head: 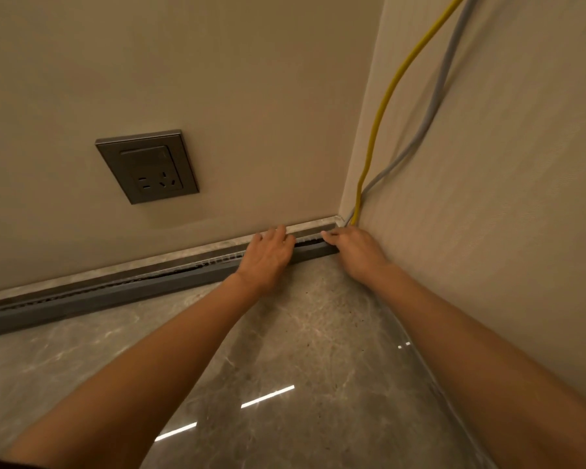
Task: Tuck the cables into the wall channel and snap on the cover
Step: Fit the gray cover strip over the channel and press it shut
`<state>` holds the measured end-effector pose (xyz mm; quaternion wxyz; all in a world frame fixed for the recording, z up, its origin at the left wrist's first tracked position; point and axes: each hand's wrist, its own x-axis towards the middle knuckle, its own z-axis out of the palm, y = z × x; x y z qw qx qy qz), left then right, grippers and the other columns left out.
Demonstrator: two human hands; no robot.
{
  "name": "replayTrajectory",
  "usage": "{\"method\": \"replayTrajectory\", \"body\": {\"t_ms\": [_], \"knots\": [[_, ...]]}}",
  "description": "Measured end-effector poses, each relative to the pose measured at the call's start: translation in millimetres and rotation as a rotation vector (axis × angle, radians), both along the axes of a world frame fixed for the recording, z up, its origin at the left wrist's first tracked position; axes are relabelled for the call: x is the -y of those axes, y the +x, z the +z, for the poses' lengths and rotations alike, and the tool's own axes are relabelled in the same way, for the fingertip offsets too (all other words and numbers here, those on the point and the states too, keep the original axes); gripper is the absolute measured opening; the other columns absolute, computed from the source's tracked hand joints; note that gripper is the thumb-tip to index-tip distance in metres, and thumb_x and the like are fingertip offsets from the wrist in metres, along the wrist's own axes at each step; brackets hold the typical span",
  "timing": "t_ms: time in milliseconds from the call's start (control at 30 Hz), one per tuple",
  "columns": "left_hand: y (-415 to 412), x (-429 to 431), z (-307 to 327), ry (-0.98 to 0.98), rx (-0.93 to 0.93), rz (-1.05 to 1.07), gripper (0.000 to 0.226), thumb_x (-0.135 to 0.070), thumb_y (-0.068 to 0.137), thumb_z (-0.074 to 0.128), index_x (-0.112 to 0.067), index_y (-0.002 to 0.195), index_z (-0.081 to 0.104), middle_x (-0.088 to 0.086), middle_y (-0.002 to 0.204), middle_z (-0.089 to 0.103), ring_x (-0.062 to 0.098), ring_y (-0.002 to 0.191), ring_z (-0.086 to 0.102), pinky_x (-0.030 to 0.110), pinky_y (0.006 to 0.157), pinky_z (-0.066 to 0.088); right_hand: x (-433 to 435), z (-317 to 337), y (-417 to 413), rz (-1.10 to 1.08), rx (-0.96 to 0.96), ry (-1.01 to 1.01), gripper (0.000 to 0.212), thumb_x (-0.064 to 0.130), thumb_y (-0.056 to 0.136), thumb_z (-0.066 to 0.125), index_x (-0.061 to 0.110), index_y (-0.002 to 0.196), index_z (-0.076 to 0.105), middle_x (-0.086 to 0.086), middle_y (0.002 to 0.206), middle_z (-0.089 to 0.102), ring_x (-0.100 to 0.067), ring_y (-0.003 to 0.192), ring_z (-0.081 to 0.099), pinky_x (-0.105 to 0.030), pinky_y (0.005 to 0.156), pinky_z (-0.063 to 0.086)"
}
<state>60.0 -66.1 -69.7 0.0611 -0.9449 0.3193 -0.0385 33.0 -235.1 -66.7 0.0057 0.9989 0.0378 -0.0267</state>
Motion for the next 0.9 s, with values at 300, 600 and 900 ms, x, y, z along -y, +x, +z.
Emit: {"method": "replayTrajectory", "body": {"t_ms": [300,600,900], "knots": [[-2,4,2,0.004,-0.124,0.02,0.035,-0.005,0.093,0.041,-0.001,0.128,0.041,0.02,0.13,0.048,0.035,0.117,0.049,0.041,0.093,0.044,1,1,4,-0.022,0.012,0.023,0.05,-0.001,0.092,0.042,0.012,0.14,0.044,-0.013,0.138,0.054,-0.03,0.128,0.047,-0.04,0.107,0.04],[-5,-3,-11,-0.171,-0.133,0.024,0.042,-0.003,0.09,0.043,-0.006,0.132,0.037,0.016,0.131,0.047,0.033,0.116,0.048,0.038,0.098,0.041,-2,-6,3,-0.021,0.048,-0.076,0.047,0.003,0.097,0.036,0.011,0.144,0.034,-0.01,0.139,0.051,-0.027,0.131,0.042,-0.037,0.104,0.039],[-1,10,-15,0.002,0.014,-0.076,0.042,-0.006,0.093,0.047,0.001,0.133,0.037,0.02,0.126,0.05,0.037,0.113,0.052,0.042,0.088,0.049,-7,-6,1,0.077,0.095,-0.239,0.043,0.004,0.097,0.032,0.002,0.14,0.033,-0.015,0.139,0.049,-0.029,0.13,0.043,-0.036,0.109,0.029]]}}
